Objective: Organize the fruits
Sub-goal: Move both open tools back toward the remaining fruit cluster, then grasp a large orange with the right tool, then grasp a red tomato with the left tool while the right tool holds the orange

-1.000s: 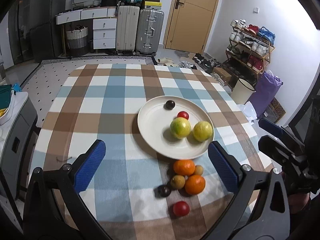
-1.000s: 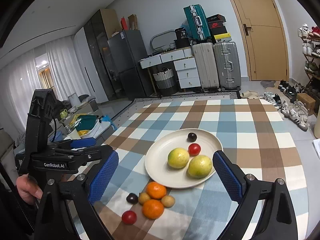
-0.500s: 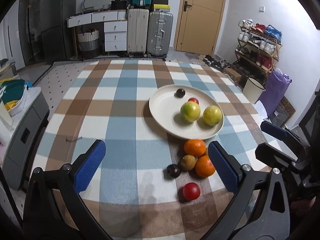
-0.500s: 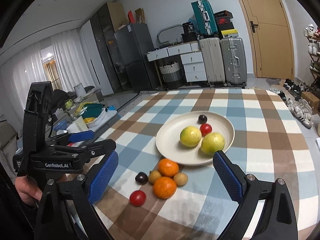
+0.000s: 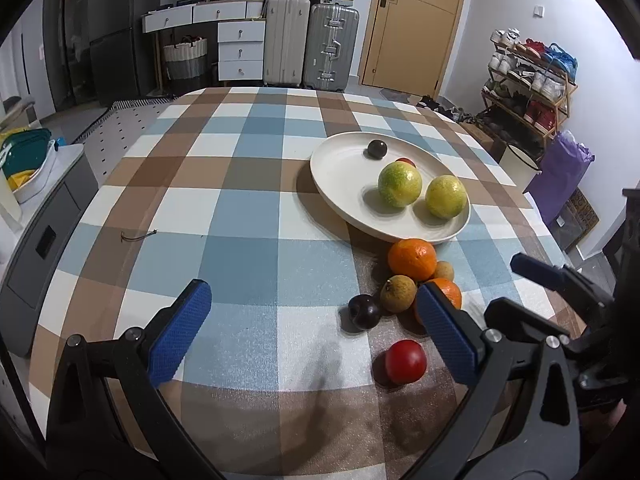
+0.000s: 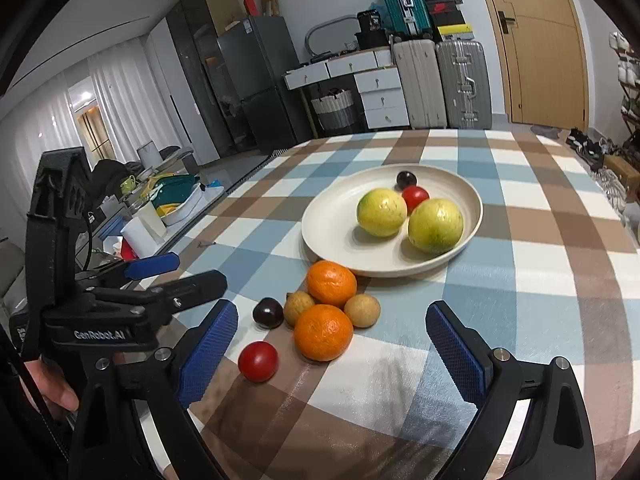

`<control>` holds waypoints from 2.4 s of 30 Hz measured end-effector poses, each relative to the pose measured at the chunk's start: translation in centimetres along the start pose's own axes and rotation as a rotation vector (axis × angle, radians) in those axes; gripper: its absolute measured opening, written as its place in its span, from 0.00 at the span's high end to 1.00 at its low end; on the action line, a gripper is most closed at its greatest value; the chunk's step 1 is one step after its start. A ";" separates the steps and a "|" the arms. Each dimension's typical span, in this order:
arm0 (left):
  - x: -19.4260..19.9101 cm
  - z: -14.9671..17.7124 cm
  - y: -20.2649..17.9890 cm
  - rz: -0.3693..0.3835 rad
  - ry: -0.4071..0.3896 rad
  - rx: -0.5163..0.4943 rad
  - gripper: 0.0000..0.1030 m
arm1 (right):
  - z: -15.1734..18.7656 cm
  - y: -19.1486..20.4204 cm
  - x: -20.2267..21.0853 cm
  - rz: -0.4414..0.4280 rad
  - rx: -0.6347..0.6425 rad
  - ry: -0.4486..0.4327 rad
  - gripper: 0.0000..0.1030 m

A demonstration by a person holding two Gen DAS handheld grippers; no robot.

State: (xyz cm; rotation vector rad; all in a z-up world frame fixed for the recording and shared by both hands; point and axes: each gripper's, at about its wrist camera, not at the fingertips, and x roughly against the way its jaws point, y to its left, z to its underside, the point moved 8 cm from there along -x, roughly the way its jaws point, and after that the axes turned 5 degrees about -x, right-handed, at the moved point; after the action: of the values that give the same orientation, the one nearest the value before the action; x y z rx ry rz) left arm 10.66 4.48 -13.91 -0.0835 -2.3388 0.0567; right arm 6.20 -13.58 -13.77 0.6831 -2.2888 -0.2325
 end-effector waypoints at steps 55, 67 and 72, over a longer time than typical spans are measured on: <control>-1.9 1.4 0.6 0.071 0.065 0.026 0.01 | 1.0 -1.1 -2.2 -0.044 -0.128 0.096 0.60; -2.8 3.2 -2.1 0.144 0.126 0.006 0.01 | 1.4 -1.7 -1.7 -0.049 -0.151 0.087 0.60; -3.1 3.8 -3.2 0.161 0.140 -0.012 0.01 | 1.3 -1.7 -1.4 -0.054 -0.149 0.079 0.60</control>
State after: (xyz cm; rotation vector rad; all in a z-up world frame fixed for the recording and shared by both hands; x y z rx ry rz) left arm 9.92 1.00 -18.58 -0.2729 -2.1889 0.1125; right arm 6.82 -14.33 -16.20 0.6658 -2.1551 -0.3903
